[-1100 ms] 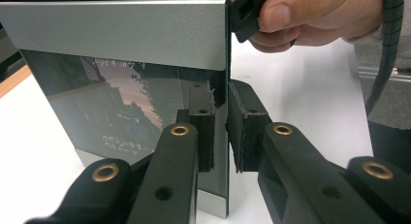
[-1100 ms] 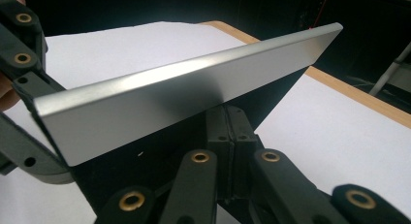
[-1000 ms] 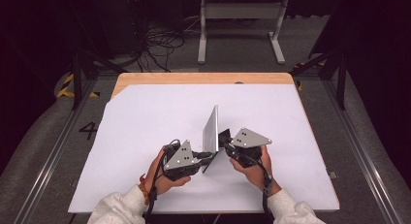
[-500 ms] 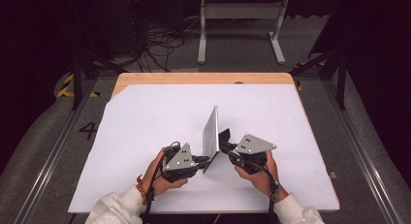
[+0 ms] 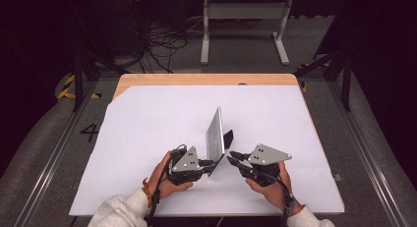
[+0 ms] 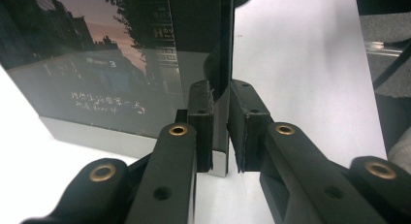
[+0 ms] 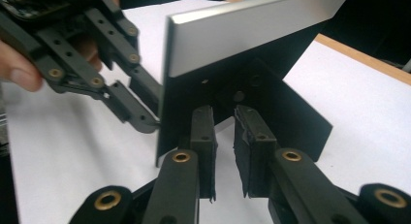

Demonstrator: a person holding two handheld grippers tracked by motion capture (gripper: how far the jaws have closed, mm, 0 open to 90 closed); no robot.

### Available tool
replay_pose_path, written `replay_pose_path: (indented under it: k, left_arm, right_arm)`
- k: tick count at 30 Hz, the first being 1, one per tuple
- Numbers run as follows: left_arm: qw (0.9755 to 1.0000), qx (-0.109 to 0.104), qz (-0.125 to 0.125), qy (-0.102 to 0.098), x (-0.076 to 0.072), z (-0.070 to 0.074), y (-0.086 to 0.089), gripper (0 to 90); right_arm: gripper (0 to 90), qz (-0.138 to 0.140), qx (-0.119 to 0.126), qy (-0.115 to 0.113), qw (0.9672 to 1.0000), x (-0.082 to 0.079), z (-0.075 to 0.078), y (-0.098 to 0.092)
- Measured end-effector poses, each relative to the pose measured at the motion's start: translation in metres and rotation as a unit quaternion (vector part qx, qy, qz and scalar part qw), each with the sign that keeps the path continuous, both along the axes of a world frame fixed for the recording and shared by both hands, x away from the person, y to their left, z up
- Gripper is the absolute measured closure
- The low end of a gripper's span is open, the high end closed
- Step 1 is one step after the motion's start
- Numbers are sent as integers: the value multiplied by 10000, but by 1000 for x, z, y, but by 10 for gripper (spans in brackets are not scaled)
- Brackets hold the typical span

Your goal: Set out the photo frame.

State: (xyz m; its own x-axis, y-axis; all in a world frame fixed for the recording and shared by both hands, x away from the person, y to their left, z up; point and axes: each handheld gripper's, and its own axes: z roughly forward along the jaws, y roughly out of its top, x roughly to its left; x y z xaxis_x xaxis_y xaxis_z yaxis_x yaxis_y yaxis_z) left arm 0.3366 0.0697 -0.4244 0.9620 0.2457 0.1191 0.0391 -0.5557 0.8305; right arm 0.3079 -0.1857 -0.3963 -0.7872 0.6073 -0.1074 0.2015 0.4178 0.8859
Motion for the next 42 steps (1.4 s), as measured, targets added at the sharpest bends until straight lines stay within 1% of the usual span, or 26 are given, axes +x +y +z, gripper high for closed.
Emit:
replay_pose_path:
  k: [2, 6, 8, 12, 14, 18, 19, 21, 22, 23, 24, 25, 29, 31, 32, 33, 35, 36, 37, 38, 41, 42]
  left_arm:
    - [10000, 24, -5, -18, -1, -1, -4, 791]
    - [10000, -3, 22, 10, -1, -2, -7, 782]
    - [10000, -47, 28, 41, 0, -3, -8, 779]
    - [10000, -55, 29, 47, 0, -3, -8, 779]
    - [10000, -52, 15, 62, 1, -3, -9, 783]
    - [10000, -58, 14, 68, 1, -3, -9, 784]
    - [10000, -62, 23, 73, 0, -3, -10, 784]
    - [9999, -99, 27, 104, 1, -5, -11, 786]
    - [9999, -59, 41, 107, 2, -5, -13, 792]
    - [9999, -64, 32, 115, 2, -6, -14, 795]
    - [9999, -56, 45, 124, 2, -7, -16, 797]
    - [9999, -43, 44, 133, 3, -8, -17, 799]
    - [9999, -14, 21, 117, 4, -9, -17, 800]
    - [10000, 73, 10, 41, 2, -8, -17, 803]
    - [9999, 103, -2, 13, 3, -7, -17, 809]
    - [9999, 109, 76, -17, 3, -6, -16, 825]
    - [9999, 57, 119, 31, 7, -5, -10, 830]
    - [9998, 10, 170, 61, 10, -4, -6, 822]
    - [9998, 0, 210, 51, 11, -4, -3, 819]
    - [9997, -28, 236, 65, 12, -3, 1, 816]
    - [9992, -24, 392, 3, 17, 1, 12, 803]
    - [9992, -24, 392, 3, 17, 1, 12, 799]
  right_arm:
    - [766, 31, -8, 2, 10000, -2, 0, 1]
    - [740, 73, -27, 14, 10000, -6, -1, 3]
    - [718, 57, -18, 43, 10000, -6, -3, 5]
    - [696, 18, 1, 73, 10000, -6, -3, 4]
    - [681, 21, 33, 132, 9999, -4, -2, 2]
    - [672, 58, 78, 137, 9999, -6, -1, 1]
    - [668, 86, 99, 155, 9998, -6, 0, 1]
    - [656, 158, 224, 283, 9992, -6, 0, 3]
    - [651, 171, 234, 284, 9992, -6, 0, 5]
    - [643, 171, 215, 271, 9993, -7, 0, 7]
    - [624, 165, 191, 243, 9994, -7, 0, 8]
    - [624, 100, 167, 233, 9995, -7, 0, 9]
    - [638, 13, 241, 237, 9994, -5, 0, 6]
    - [637, -42, 274, 235, 9993, -3, 0, 5]
    - [633, -72, 284, 235, 9993, -2, -1, 5]
    - [632, -83, 298, 241, 9992, -1, -1, 6]
    - [632, -123, 416, 328, 9985, 2, -1, 7]
    - [630, -149, 363, 264, 9989, 2, -1, 8]
    - [628, -166, 305, 222, 9991, 3, -1, 10]
    - [624, -158, 315, 237, 9991, 3, -2, 10]
    - [599, -266, 286, 248, 9989, 4, -4, 13]
    - [599, -266, 286, 248, 9989, 4, -4, 13]
